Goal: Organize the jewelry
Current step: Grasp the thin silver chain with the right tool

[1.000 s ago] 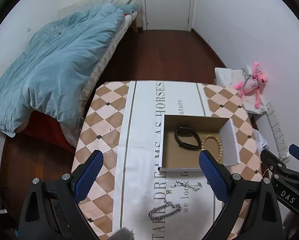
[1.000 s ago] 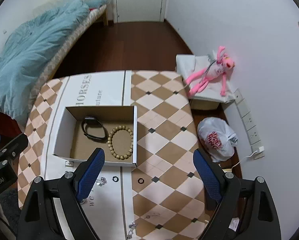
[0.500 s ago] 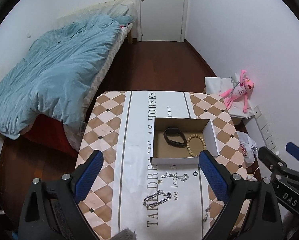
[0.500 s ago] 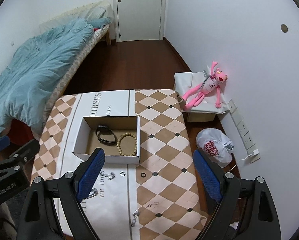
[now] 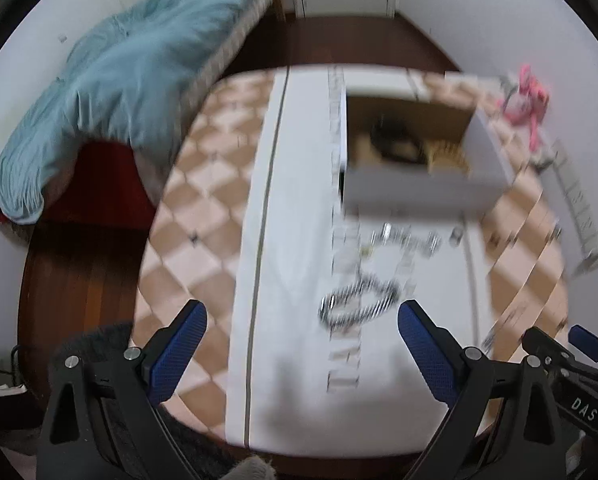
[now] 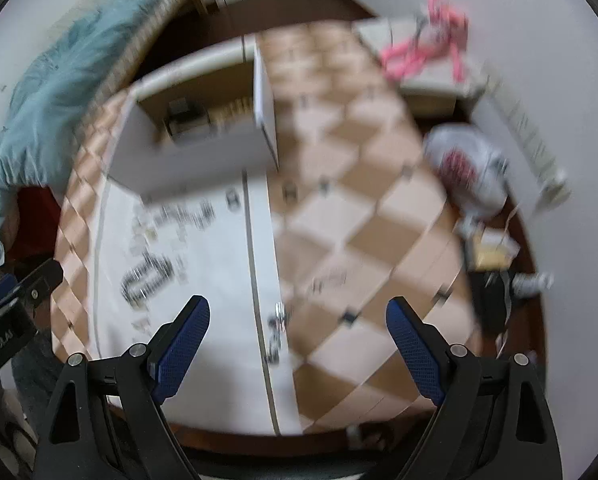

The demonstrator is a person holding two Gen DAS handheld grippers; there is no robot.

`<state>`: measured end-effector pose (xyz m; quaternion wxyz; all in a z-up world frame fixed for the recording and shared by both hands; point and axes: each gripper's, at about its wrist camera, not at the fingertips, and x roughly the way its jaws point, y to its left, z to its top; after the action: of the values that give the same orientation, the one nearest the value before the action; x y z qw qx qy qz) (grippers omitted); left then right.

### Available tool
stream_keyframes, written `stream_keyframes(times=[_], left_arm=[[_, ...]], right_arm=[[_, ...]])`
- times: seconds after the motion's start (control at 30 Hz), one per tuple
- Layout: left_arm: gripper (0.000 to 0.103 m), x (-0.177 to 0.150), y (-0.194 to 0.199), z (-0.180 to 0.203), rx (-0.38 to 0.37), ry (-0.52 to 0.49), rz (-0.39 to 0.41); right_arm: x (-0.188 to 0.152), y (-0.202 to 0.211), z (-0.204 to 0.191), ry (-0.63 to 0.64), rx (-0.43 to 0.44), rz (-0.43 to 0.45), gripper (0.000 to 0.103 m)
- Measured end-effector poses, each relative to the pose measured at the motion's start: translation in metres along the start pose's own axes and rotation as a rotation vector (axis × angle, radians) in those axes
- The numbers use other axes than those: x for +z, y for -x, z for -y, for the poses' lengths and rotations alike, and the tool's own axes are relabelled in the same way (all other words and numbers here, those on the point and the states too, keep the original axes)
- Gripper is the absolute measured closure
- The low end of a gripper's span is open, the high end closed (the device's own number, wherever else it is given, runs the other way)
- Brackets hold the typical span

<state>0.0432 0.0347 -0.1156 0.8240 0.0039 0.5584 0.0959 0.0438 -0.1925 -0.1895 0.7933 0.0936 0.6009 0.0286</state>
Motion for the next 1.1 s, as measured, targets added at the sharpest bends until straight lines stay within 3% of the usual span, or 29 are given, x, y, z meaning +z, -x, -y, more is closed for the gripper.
stream_keyframes(times=[0.2,0.33,0.43,0.5,0.87,1.03,1.1], left_arm=[[0.006,-0.033,-0.026,-0.007,0.028,0.012,-0.073],[0.006,-0.043,-0.037,-0.012,0.034,0.025,-0.104],[0.006,-0.048,-0.043,-0.013,0.042,0.028,-0.119],[0.006,-0.051,-0.046,-0.013,0.045,0.026,-0.126],[0.006,-0.03,-0.047,-0.013,0.019,0.013,-0.111],[0.006,-0.009,-0.047,0.017,-0.045,-0.05,-0.069],[0.012,-0.005,-0.051,0.03,-0.062,-0.08,-0.066]], right_arm=[[-0.032,-0.027,0.001,-0.001,0.021,-0.044,0.014],[-0.038,-0.037,-0.008,0.03,0.008,-0.054,0.03],[-0.041,-0.04,-0.015,0.071,-0.02,-0.035,0.05],[-0.04,-0.04,-0.018,0.084,-0.033,-0.018,0.09],[-0.008,0.006,0.012,-0.049,0.063,0.128,0.093],[0.011,-0.001,0.019,-0.079,0.04,0.135,0.093],[0.011,-0.006,0.025,-0.094,0.036,0.123,0.093]])
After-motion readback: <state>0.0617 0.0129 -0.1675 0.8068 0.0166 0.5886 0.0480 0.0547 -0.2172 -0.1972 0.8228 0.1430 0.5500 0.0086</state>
